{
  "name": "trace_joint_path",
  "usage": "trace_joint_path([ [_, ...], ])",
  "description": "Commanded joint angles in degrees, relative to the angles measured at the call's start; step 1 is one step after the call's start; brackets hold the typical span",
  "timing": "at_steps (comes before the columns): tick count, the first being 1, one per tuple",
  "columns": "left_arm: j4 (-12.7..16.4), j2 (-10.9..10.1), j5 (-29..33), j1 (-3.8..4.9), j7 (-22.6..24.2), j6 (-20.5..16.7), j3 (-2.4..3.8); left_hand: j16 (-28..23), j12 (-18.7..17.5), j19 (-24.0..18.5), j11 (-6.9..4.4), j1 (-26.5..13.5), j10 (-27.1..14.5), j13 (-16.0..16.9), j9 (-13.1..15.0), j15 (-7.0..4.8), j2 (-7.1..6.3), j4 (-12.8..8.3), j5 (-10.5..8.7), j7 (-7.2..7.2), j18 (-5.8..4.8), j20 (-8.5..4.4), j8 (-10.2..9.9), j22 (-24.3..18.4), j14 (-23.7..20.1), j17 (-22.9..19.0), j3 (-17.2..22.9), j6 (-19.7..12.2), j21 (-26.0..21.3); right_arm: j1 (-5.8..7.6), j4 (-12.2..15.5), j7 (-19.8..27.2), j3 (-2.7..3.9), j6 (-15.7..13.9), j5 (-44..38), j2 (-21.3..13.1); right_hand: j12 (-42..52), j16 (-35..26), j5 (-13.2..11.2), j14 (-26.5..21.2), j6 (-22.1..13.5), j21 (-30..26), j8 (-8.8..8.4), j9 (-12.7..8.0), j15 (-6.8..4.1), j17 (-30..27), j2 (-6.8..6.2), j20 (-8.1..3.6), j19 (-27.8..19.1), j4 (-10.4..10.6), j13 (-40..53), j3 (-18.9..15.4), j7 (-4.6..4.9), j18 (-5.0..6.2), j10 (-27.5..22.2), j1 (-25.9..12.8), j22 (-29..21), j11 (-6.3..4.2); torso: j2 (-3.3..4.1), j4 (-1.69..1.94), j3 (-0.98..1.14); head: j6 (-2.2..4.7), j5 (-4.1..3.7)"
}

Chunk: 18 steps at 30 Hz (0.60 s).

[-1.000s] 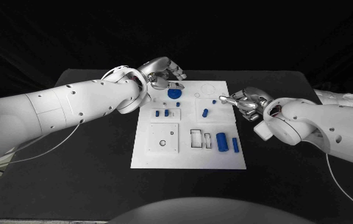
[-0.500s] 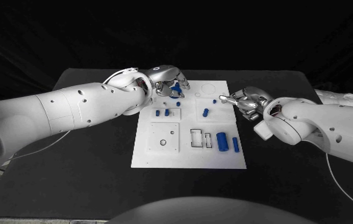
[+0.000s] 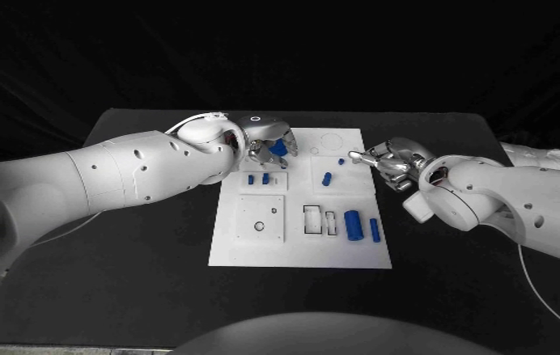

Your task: Assemble the parts on the task board

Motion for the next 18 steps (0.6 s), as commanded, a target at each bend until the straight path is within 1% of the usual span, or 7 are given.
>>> trace_joint_path([
  [1, -0.1, 0.1, -2.1, -0.04, -1.2, 3.5, 0.02, 0.1, -0.4, 5.9, 0.04, 0.3, -0.3, 0.0, -0.1, -0.46, -0.37, 0.1, -0.33, -0.01, -0.44, -0.35, -0.2, 15.1, 5.9, 15.1, 0.3, -0.5, 0.1, -0.04, 0.2, 1.7, 0.00, -1.3, 0.2, 0.0, 0.2, 0.2, 0.3, 6.0, -0.5, 0.3, 0.26, 0.1, 0.40, 15.1, 0.59, 0.26, 6.0, 0.1, 15.1, -0.4, 0.48, -0.38, 6.2, 0.3, 15.1, 0.30, 0.04, -0.01, -0.04, -0.14, 0.08],
  [4, -0.2, 0.2, -2.4, -0.06, -1.4, 4.0, 0.02, 0.1, -0.4, 5.9, -0.02, 0.3, -0.3, 0.0, -0.1, -0.48, -0.37, 0.1, -0.33, -0.07, -0.44, -0.36, -0.2, 15.1, 5.9, 15.1, 0.3, -0.4, 0.1, -0.04, 0.2, 2.3, 0.00, -2.0, 0.3, 0.0, 0.2, 0.2, 0.3, 6.0, -0.5, 0.3, 0.26, 0.1, 0.40, 15.1, 0.59, 0.26, 6.0, 0.1, 15.1, -0.4, 0.48, -0.38, 6.2, 0.3, 15.1, 0.30, 0.01, 0.00, -0.06, -0.28, 0.15],
  [5, -0.2, 0.3, -2.6, -0.07, -1.5, 4.1, 0.02, 0.1, -0.4, 5.9, -0.10, 0.3, -0.2, 0.0, -0.2, -0.52, -0.39, 0.0, -0.33, -0.16, -0.44, -0.38, -0.1, 15.1, 5.9, 15.1, 0.3, -0.3, 0.1, -0.04, 0.3, 2.5, 0.00, -2.2, 0.3, -0.1, 0.2, 0.2, 0.3, 6.0, -0.5, 0.3, 0.26, 0.1, 0.40, 15.1, 0.59, 0.26, 6.0, 0.1, 15.1, -0.4, 0.48, -0.38, 6.2, 0.3, 15.1, 0.30, -0.01, 0.02, -0.05, -0.25, -0.02],
  [8, -0.4, 0.4, -3.2, -0.10, -2.2, 4.2, 0.02, 0.1, -0.6, 5.9, -0.44, 0.8, -0.3, 0.0, -0.4, -0.79, -0.40, -0.1, -0.32, -0.52, -0.44, -0.42, -0.1, 15.1, 5.9, 15.1, 0.7, -0.3, 0.1, -0.04, 0.3, 2.9, 0.00, -2.8, 0.6, 0.0, 0.2, 0.2, 0.3, 6.0, -0.5, 0.3, 0.24, 0.1, 0.37, 15.1, 0.64, 0.25, 6.0, 0.1, 15.1, -0.4, 0.40, -0.38, 6.2, 0.3, 15.1, 0.24, 0.01, 0.09, -0.08, -0.30, 0.18],
  [11, -0.5, 0.5, -3.4, -0.13, -2.5, 4.3, 0.02, 0.1, -0.8, 5.9, -0.56, 1.3, -0.4, 0.0, -0.6, -0.90, -0.33, -0.1, -0.31, -0.63, -0.44, -0.45, -0.1, 15.1, 5.9, 15.1, 1.1, -0.4, 0.1, -0.04, 0.4, 3.1, 0.00, -2.9, 0.7, 0.0, 0.2, 0.2, 0.3, 6.0, -0.5, 0.3, 0.24, 0.1, 0.37, 15.1, 0.64, 0.25, 6.0, 0.1, 15.1, -0.4, 0.40, -0.38, 6.2, 0.3, 15.1, 0.24, 0.01, 0.01, -0.07, -0.28, 0.36],
  [16, -1.1, 0.8, -3.5, -0.31, -2.8, 4.3, 0.02, 0.1, -1.0, 5.9, -0.64, 2.1, -0.8, 0.0, -1.0, -1.03, -0.49, -0.2, -0.31, -0.63, -0.44, -0.51, -0.2, 15.1, 5.9, 15.1, 1.8, -0.8, 0.1, -0.04, 0.3, 3.3, 0.00, -3.0, 0.8, 0.2, 0.2, 0.2, 0.3, 6.0, -0.5, 0.3, 0.24, 0.1, 0.36, 15.1, 0.66, 0.25, 6.0, 0.1, 15.1, -0.4, 0.40, -0.38, 6.2, 0.3, 15.1, 0.23, -0.01, 0.14, -0.03, -0.29, 0.37],
  [18, -1.3, 0.9, -3.6, -0.43, -3.2, 4.3, 0.02, 0.1, -1.1, 5.9, -0.62, 2.4, -0.9, 0.0, -1.2, -1.03, -0.44, -0.2, -0.31, -0.59, -0.44, -0.53, -0.2, 15.1, 5.9, 15.1, 2.2, -1.0, 0.1, -0.04, 0.3, 3.4, 0.00, -3.1, 0.8, 0.3, 0.2, 0.2, 0.3, 6.0, -0.5, 0.3, 0.24, 0.1, 0.36, 15.1, 0.66, 0.25, 6.0, 0.1, 15.1, -0.4, 0.41, -0.38, 6.2, 0.3, 15.1, 0.22, 0.01, 0.04, -0.06, -0.28, 0.30],
])
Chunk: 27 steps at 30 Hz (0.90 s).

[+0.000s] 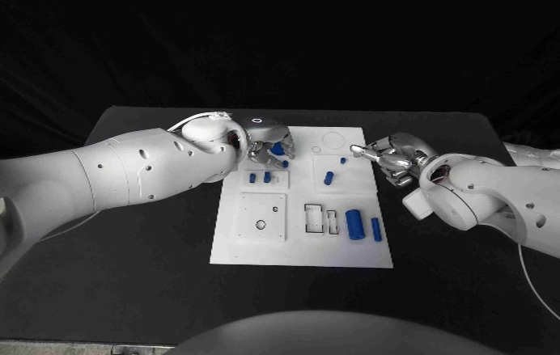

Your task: Assemble the parts on the task board

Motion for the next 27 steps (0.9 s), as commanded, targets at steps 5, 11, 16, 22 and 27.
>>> trace_joint_path([
  [5, -0.6, 0.8, -1.1, -0.42, -2.2, 1.9, 0.02, 0.1, -0.2, 6.0, -0.01, 1.5, -1.4, 0.0, -0.9, -0.46, -0.18, -0.1, -0.30, 0.09, -0.44, -0.51, -0.2, 15.1, 6.1, 15.1, 1.7, -1.5, 0.1, -0.04, 0.1, 1.3, -0.01, -0.6, 0.2, 0.3, 0.2, 0.2, 0.3, 6.0, -0.5, 0.3, 0.24, 0.1, 0.36, 15.1, 0.44, 0.25, 6.0, 0.1, 15.1, -0.4, 0.41, -0.38, 6.2, 0.1, 15.1, 0.22, 0.03, -0.12, -0.07, -0.18, 0.07],
  [11, -1.3, 1.4, -1.4, -0.59, -2.9, 2.2, 0.02, 0.1, -0.2, 6.0, -0.05, 1.7, -1.7, 0.0, -1.1, -0.54, -0.17, -0.1, -0.29, 0.06, -0.44, -0.54, -0.2, 15.1, 6.1, 15.1, 2.3, -1.7, 0.1, -0.04, 0.2, 1.1, -0.01, -0.5, 0.3, 0.2, 0.2, 0.2, 0.3, 6.0, -0.5, 0.3, 0.25, 0.1, 0.35, 15.1, 0.45, 0.24, 6.0, 0.1, 15.1, -0.4, 0.43, -0.38, 6.2, 0.1, 15.1, 0.21, 0.01, -0.08, -0.01, -0.25, -0.04],
  [16, -1.7, 1.9, -1.5, -0.64, -3.3, 3.0, 0.02, 0.1, -0.2, 6.0, -0.08, 1.8, -1.7, 0.0, -1.2, -0.53, -0.14, -0.1, -0.29, 0.03, -0.44, -0.55, -0.2, 15.1, 6.1, 15.1, 2.5, -1.8, 0.1, -0.04, 0.2, 1.0, -0.01, -0.4, 0.3, 0.3, 0.2, 0.2, 0.3, 6.0, -0.5, 0.3, 0.25, 0.1, 0.35, 15.1, 0.45, 0.24, 6.0, 0.1, 15.1, -0.4, 0.43, -0.38, 6.2, 0.1, 15.1, 0.21, 0.00, -0.08, -0.02, -0.31, -0.03],
  [22, -2.1, 2.4, -2.2, -0.69, -3.7, 4.0, 0.02, 0.1, 0.0, 6.0, -0.03, 1.6, -1.5, 0.0, -1.5, -0.29, 0.03, 0.1, -0.30, 0.04, -0.44, -0.59, -0.1, 15.1, 6.1, 15.1, 3.1, -2.0, 0.1, -0.04, 0.2, 0.9, -0.01, -0.2, 0.3, 0.3, 0.2, 0.2, 0.3, 6.0, -0.5, 0.3, 0.26, 0.1, 0.34, 15.1, 0.47, 0.23, 6.0, 0.1, 15.1, -0.4, 0.45, -0.38, 6.2, 0.1, 15.1, 0.22, -0.01, -0.12, 0.00, -0.38, -0.11],
  [27, -2.7, 3.0, -2.4, -0.75, -3.9, 4.4, 0.03, 0.1, 0.0, 6.0, 0.02, 1.5, -1.3, 0.0, -1.6, -0.19, 0.13, 0.1, -0.29, 0.09, -0.44, -0.60, -0.1, 15.1, 6.1, 15.1, 3.3, -1.9, 0.1, -0.04, 0.1, 0.7, -0.01, -0.1, 0.3, 0.3, 0.2, 0.2, 0.3, 6.0, -0.5, 0.3, 0.27, 0.1, 0.33, 15.1, 0.48, 0.23, 6.0, 0.2, 15.1, -0.4, 0.45, -0.38, 6.2, 0.1, 15.1, 0.22, -0.01, -0.04, 0.00, -0.22, -0.26],
])
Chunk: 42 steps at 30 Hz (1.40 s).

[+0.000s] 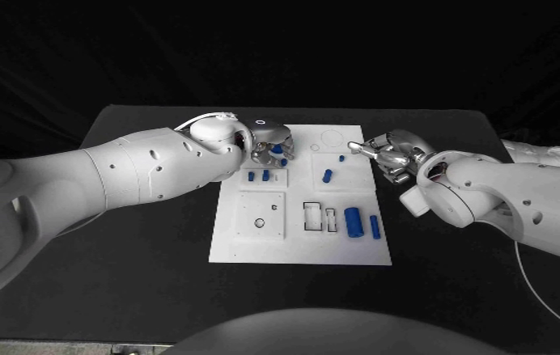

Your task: Assemble the parts on the task board

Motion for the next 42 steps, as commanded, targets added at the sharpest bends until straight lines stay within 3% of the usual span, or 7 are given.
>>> trace_joint_path([
  [1, -0.4, 0.5, -0.9, -0.04, -0.5, 1.6, 0.04, 0.1, 0.0, 5.9, -0.09, 0.3, 0.1, 0.0, -0.1, 0.04, 0.20, -0.1, -0.29, 0.09, -0.44, -0.32, 0.0, 15.1, 5.9, 15.1, 0.5, -0.2, 0.1, -0.04, 0.0, 0.2, -0.01, 0.5, -0.1, 0.0, 0.2, 0.2, 0.3, 6.0, -0.5, 0.3, 0.27, 0.1, 0.33, 15.1, 0.48, 0.23, 6.0, 0.0, 15.1, -0.2, 0.45, -0.39, 6.2, 0.1, 15.1, 0.22, -0.01, 0.03, 0.01, 0.16, 0.02],
  [23, -1.7, 1.2, -2.2, -0.30, -1.3, 2.3, 0.04, 0.1, 0.0, 5.9, -0.13, 0.2, 0.5, 0.0, -0.4, 0.15, 0.42, -0.1, -0.28, 0.07, -0.44, -0.36, 0.1, 15.1, 5.9, 15.1, 1.7, 0.1, 0.1, -0.03, -0.1, -0.3, -0.01, 1.1, -0.1, 0.1, 0.2, 0.2, 0.2, 6.0, -0.4, 0.3, 0.36, 0.1, 0.31, 15.1, 0.61, 0.21, 6.0, 0.1, 15.1, -0.3, 0.47, -0.39, 6.2, 0.0, 15.1, 0.22, -0.03, 0.05, 0.07, 0.20, 0.05],
  [39, -1.6, 1.5, -5.6, -0.36, -0.5, 1.1, 0.04, 0.1, 0.1, 5.9, -0.25, -0.8, 1.1, 0.0, -0.7, -0.02, 1.12, 0.1, -0.29, -0.01, -0.44, -0.41, 0.1, 15.1, 5.9, 15.1, 3.1, 0.3, 0.1, -0.04, -0.2, -0.4, -0.01, 1.3, -0.1, 0.1, 0.2, 0.2, 0.2, 6.0, -0.4, 0.3, 0.36, 0.1, 0.31, 15.1, 0.62, 0.21, 6.0, 0.1, 15.1, -0.3, 0.47, -0.39, 6.2, 0.0, 15.1, 0.22, 0.01, -0.01, 0.01, 0.49, 0.10],
  [42, -1.6, 1.6, -5.5, -0.36, -0.3, 1.2, 0.04, 0.1, 0.1, 5.9, -0.22, -1.1, 1.2, 0.0, -0.8, -0.01, 1.12, 0.1, -0.29, 0.03, -0.44, -0.41, 0.1, 15.1, 5.9, 15.1, 3.2, 0.3, 0.1, -0.04, -0.2, -0.4, -0.01, 1.3, -0.1, 0.1, 0.2, 0.2, 0.2, 6.0, -0.4, 0.3, 0.36, 0.1, 0.31, 15.1, 0.62, 0.21, 6.0, 0.1, 15.1, -0.3, 0.47, -0.39, 6.2, 0.0, 15.1, 0.22, 0.02, 0.03, 0.05, 0.87, -0.11],
])
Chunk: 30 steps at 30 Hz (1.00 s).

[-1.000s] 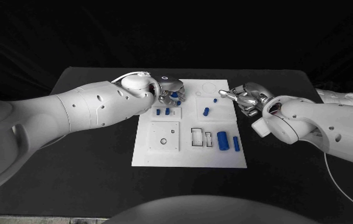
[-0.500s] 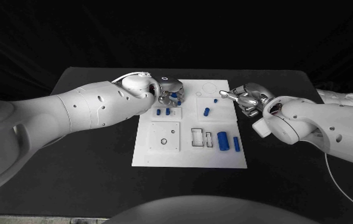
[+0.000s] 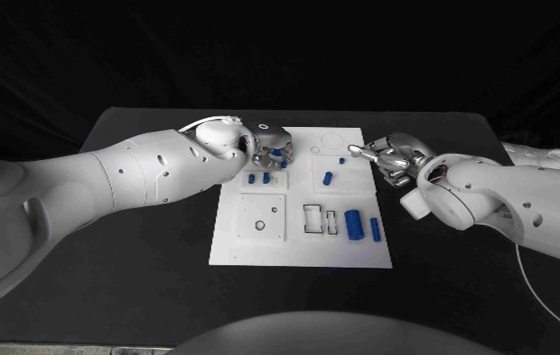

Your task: Assemble the parts on the task board

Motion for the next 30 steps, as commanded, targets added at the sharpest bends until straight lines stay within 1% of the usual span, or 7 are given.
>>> trace_joint_path([
  [1, 0.0, 0.3, -1.0, 0.00, 0.7, 0.0, 0.03, 0.1, 0.1, 5.9, -0.01, -0.6, 0.6, 0.0, -0.1, 0.00, 0.12, 0.1, -0.29, 0.04, -0.44, -0.42, 0.1, 15.1, 5.9, 15.1, 0.4, 0.3, 0.1, -0.04, 0.0, -0.1, -0.01, 0.9, -0.2, 0.0, 0.2, 0.2, 0.2, 6.0, -0.4, 0.3, 0.36, 0.1, 0.31, 15.1, 0.62, 0.21, 6.0, 0.1, 15.1, -0.3, 0.47, -0.39, 6.2, 0.0, 15.1, 0.22, 0.04, 0.08, 0.00, 0.34, -0.23],
  [4, -0.1, 0.4, -1.0, 0.00, 0.8, 0.1, 0.03, 0.1, 0.0, 5.9, 0.06, -1.2, 0.6, 0.0, -0.2, 0.06, 0.06, 0.1, -0.30, 0.11, -0.44, -0.43, 0.0, 15.1, 5.9, 15.1, 0.6, 0.2, 0.1, -0.04, 0.0, -0.1, -0.01, 0.9, -0.2, 0.1, 0.2, 0.2, 0.2, 6.0, -0.3, 0.3, 0.39, 0.1, 0.31, 15.1, 0.72, 0.20, 6.0, 0.2, 15.1, -0.4, 0.47, -0.39, 6.2, -0.1, 15.1, 0.22, -0.04, 0.05, 0.02, 0.18, -0.01],
  [9, -0.2, 0.6, -1.0, 0.00, 0.9, 0.4, 0.03, 0.1, 0.1, 5.9, -0.02, -1.6, 1.1, 0.0, -0.3, 0.05, 0.12, 0.0, -0.30, 0.04, -0.44, -0.43, 0.2, 15.1, 5.9, 15.1, 1.0, 0.7, 0.1, -0.04, 0.0, -0.1, -0.01, 0.9, -0.2, 0.1, 0.2, 0.2, 0.2, 6.0, -0.3, 0.3, 0.39, 0.1, 0.31, 15.1, 0.72, 0.20, 6.0, 0.2, 15.1, -0.4, 0.47, -0.39, 6.2, -0.1, 15.1, 0.22, 0.01, 0.04, 0.05, 0.10, -0.07],
  [11, -0.1, 0.6, -1.0, -0.01, 1.0, 0.4, 0.03, 0.1, 0.4, 5.9, -0.09, -1.6, 2.0, 0.1, -0.2, -0.03, 0.24, -0.1, -0.31, 0.07, -0.44, -0.44, 0.6, 15.1, 5.9, 15.1, 1.5, 1.6, 0.1, -0.04, 0.0, -0.2, -0.01, 1.0, -0.2, 0.1, 0.2, 0.2, 0.2, 6.0, -0.3, 0.3, 0.39, 0.1, 0.31, 15.1, 0.72, 0.20, 6.0, 0.2, 15.1, -0.4, 0.47, -0.39, 6.2, -0.1, 15.1, 0.22, 0.01, 0.06, 0.00, 0.07, -0.19],
  [15, -0.2, 0.6, -0.9, -0.01, 0.9, 0.4, 0.03, 0.1, 0.4, 5.9, -0.32, -1.2, 3.0, 0.0, -0.1, -0.15, 0.09, -0.3, -0.29, 0.04, -0.44, -0.46, 0.9, 15.1, 5.9, 15.1, 2.5, 2.6, 0.1, -0.04, 0.0, -0.2, -0.01, 1.1, -0.2, 0.1, 0.2, 0.2, 0.2, 6.0, -0.3, 0.3, 0.39, 0.1, 0.31, 15.1, 0.72, 0.20, 6.0, 0.2, 15.1, -0.4, 0.47, -0.39, 6.2, -0.1, 15.1, 0.22, -0.01, 0.03, 0.01, 0.14, -0.20],
  [25, -0.4, 0.3, -0.9, -0.01, 0.6, 1.2, 0.03, 0.1, -0.4, 5.9, 0.18, -2.0, 1.5, -0.1, -1.0, 0.44, -3.42, -0.2, -0.32, 0.32, -0.44, -0.45, -0.2, 15.1, 5.9, 15.1, 2.1, 1.1, 0.1, -0.04, 0.0, -0.2, -0.01, 1.2, -0.2, 0.1, 0.2, 0.2, 0.2, 6.0, -0.3, 0.3, 0.39, 0.1, 0.31, 15.1, 0.72, 0.20, 6.0, 0.2, 15.1, -0.4, 0.47, -0.39, 6.2, -0.1, 15.1, 0.22, -0.02, 0.05, 0.02, -0.06, -0.10],
  [30, -0.3, 0.3, -0.9, -0.01, 0.2, 0.9, 0.03, 0.1, -0.4, 5.9, 0.33, -2.3, -0.4, -0.1, -1.6, 0.56, -4.12, -0.3, -0.31, 0.47, -0.44, -0.41, -0.3, 15.1, 5.9, 15.1, 2.2, -0.5, 0.1, -0.04, 0.0, -0.2, -0.01, 1.2, -0.2, 0.2, 0.2, 0.2, 0.2, 6.0, -0.3, 0.3, 0.39, 0.1, 0.31, 15.1, 0.72, 0.20, 6.0, 0.2, 15.1, -0.4, 0.47, -0.39, 6.2, -0.1, 15.1, 0.22, 0.01, 0.10, 0.01, 0.02, -0.15],
])
